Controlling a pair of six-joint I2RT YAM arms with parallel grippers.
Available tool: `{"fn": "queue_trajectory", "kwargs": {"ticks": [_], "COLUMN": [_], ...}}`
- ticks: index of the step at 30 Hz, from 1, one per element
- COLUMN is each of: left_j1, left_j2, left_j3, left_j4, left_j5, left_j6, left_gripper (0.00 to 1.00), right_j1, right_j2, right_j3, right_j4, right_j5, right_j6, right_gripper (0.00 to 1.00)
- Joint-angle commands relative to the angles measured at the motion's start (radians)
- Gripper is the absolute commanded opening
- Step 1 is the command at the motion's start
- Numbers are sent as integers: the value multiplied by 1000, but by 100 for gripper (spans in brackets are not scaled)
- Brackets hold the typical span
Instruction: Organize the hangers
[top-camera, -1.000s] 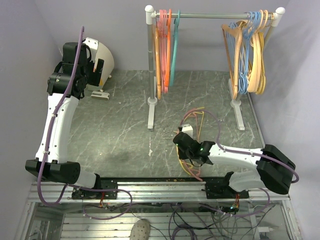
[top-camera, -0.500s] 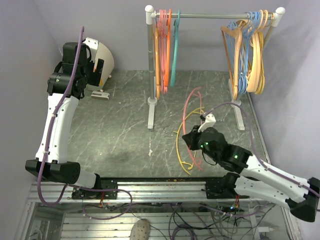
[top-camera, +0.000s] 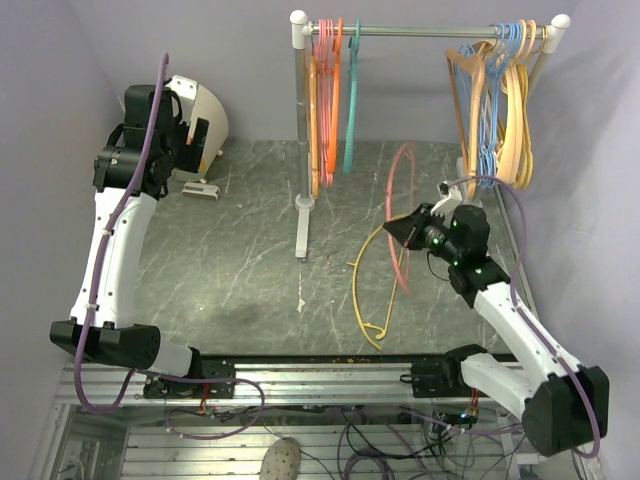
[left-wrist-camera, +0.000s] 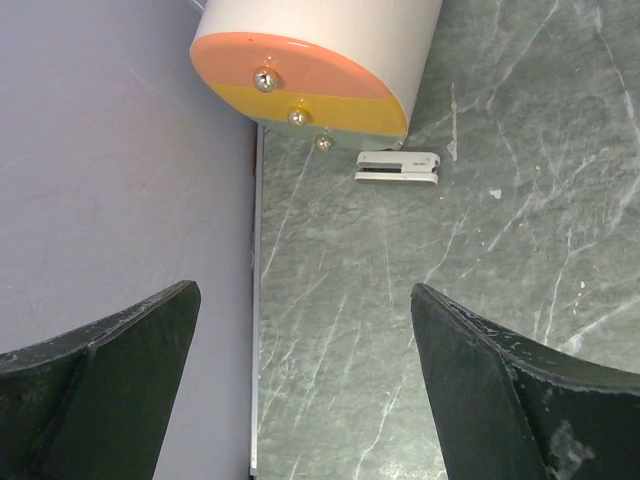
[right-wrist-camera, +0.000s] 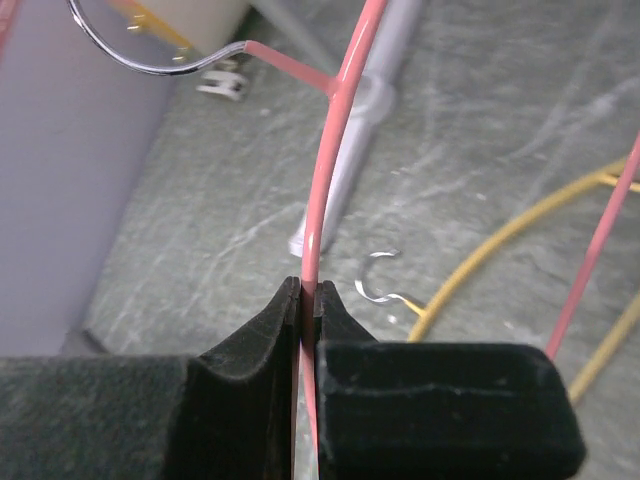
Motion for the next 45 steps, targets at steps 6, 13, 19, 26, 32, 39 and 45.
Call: {"fn": "queue_trajectory", "kwargs": {"ticks": [6, 13, 19, 26, 32, 39, 45], "left_j1": [11, 17, 18, 17, 17, 19, 19], "left_j2": [-37, -43, -42, -47, -43, -48, -46], "left_j3": [-2, -11, -10, -15, -6, -20, -14], "left_j4": [8, 15, 15, 17, 17, 25, 23], "left_j5": [-1, 4, 13, 14, 9, 8, 5], "left_j6": [15, 16, 14, 16, 16, 12, 14], "left_gripper": [98, 98, 98, 98, 98, 98, 98], "right_j1": [-64, -91, -109, -121, -126, -133, -134], "right_j2": [111, 175, 252, 369, 456, 543, 630], "right_j3": [203, 420, 482, 585, 680, 760, 830], "right_j4": [289, 187, 329, 415, 484, 515, 528], "right_j5": [-377, -258, -325, -367, -390, -398, -404], "right_j6": [55, 51, 178, 271, 311, 367, 402], "right_gripper": [0, 0, 0, 0, 0, 0, 0]}}
